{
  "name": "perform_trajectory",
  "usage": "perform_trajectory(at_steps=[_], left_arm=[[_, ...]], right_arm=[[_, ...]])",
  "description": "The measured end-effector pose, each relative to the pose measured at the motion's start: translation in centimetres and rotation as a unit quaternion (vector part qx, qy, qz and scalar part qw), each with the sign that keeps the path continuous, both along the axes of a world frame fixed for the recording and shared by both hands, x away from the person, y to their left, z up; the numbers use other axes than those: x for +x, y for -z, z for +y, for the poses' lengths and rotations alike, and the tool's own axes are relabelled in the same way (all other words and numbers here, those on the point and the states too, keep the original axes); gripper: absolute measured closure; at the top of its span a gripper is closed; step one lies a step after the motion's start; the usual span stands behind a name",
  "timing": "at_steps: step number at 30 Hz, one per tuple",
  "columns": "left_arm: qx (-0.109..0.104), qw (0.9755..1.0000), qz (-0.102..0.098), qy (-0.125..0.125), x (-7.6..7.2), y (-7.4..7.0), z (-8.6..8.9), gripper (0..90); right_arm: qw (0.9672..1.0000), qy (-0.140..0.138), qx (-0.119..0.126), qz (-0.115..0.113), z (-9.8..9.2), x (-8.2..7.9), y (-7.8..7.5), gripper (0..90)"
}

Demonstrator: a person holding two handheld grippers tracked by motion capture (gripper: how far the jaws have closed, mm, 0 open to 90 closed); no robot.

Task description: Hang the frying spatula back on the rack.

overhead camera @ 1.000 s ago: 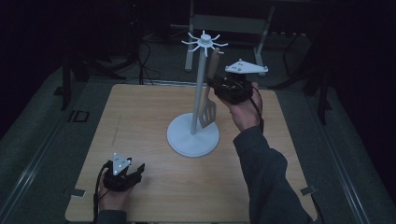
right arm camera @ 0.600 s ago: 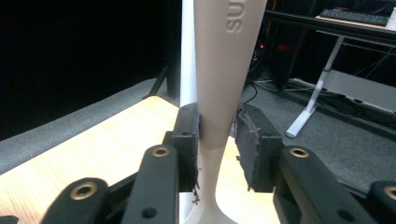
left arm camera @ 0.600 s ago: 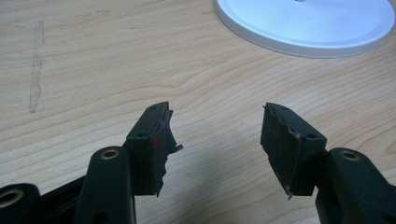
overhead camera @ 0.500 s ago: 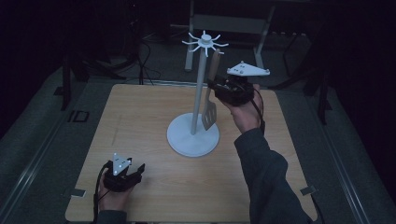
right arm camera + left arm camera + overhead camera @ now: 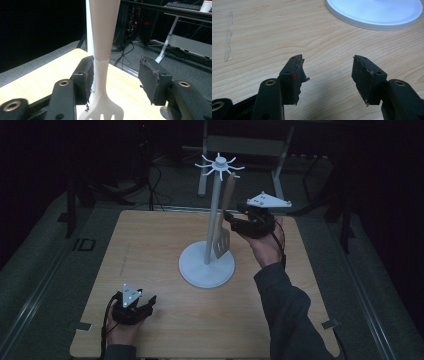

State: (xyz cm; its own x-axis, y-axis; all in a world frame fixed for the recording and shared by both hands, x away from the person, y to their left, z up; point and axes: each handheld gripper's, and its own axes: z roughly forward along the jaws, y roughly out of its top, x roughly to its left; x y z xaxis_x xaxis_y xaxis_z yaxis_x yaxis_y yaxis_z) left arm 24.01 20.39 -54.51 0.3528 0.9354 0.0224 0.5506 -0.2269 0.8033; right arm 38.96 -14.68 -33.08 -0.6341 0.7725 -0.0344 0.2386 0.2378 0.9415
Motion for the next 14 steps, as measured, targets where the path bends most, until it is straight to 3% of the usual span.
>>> perform_trajectory(at_steps=[14], left_arm=[[0.008,0.9999,0.009,-0.008,0.4,0.3,0.0,42.2]], right_arm=[[0.9996,0.011,-0.021,0.018,-1.8,-1.2,2.3,41.6]])
